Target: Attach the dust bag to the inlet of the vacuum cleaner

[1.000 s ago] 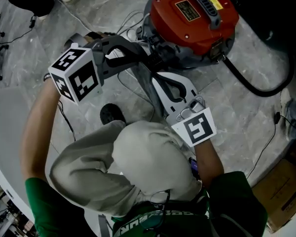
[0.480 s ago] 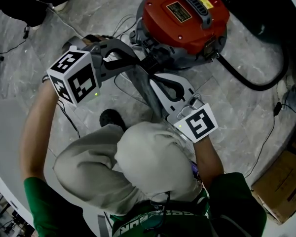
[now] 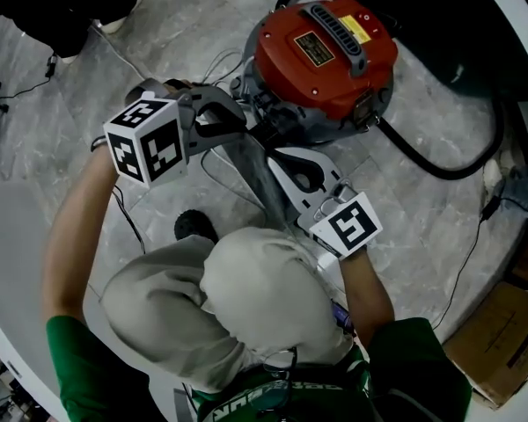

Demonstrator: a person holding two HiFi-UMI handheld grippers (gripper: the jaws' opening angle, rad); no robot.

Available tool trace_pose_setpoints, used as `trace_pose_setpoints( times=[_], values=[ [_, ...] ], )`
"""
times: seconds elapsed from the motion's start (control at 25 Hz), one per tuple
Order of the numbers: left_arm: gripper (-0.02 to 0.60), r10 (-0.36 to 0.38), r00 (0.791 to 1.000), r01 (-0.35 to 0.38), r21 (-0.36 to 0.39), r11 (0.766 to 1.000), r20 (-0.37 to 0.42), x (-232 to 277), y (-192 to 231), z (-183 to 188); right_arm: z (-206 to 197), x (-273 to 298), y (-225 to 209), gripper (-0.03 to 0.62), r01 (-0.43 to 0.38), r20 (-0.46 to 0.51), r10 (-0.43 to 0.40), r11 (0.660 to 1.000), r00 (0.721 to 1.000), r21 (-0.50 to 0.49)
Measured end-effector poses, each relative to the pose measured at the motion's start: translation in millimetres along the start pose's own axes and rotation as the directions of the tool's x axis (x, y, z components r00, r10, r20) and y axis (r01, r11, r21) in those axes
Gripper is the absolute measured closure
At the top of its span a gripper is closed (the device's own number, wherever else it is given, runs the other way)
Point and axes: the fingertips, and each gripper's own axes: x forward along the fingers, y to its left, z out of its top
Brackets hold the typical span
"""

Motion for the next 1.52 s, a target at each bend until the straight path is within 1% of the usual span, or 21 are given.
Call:
trace_pose_setpoints(
  times=[0.16,0.28,0.48,0.68,0.84,1.04,1.24,1.4,1.52],
  values=[
    [0.557,0.002,1.000,-0.002,0.005,1.000,-0.004,2,1,1,3,0,-2,0.582,-0.005,0.005,0.005,1.000,1.000,-0.009],
    [0.557,0.012,1.000,-0.012,0.013,1.000,-0.007,4,4,2,1,-2,-5,0.582,0.000,-0.020,0.000,1.000,1.000,-0.014],
    [0.557,0.036,0.999,-0.036,0.018,0.999,-0.017,7,10,3,4,-2,-14,0.580,0.004,-0.011,-0.004,1.000,1.000,-0.024],
    [0.554,0.051,0.998,-0.050,0.032,0.998,-0.025,11,15,6,0,-6,-17,0.577,-0.002,-0.041,0.001,1.000,0.999,-0.024],
    [0.551,0.071,0.997,-0.070,0.043,0.997,-0.026,15,18,8,-1,-7,-19,0.572,-0.001,-0.047,0.000,1.000,0.999,-0.029],
    [0.552,0.120,0.993,-0.119,0.049,0.992,-0.013,18,22,11,0,-10,-20,0.568,0.005,-0.037,-0.007,0.999,0.999,-0.034],
    [0.552,0.122,0.992,-0.120,0.062,0.991,-0.019,20,22,10,-2,-11,-22,0.568,0.010,-0.043,-0.013,0.999,0.999,-0.051],
    [0.552,0.159,0.987,-0.159,0.032,0.987,0.001,26,27,12,-5,-15,-32,0.568,0.032,-0.035,-0.032,0.999,0.999,-0.008],
    [0.552,0.157,0.987,-0.157,0.019,0.987,0.019,28,27,12,-7,-15,-33,0.568,0.037,-0.037,-0.038,0.999,0.999,-0.010]
  ],
)
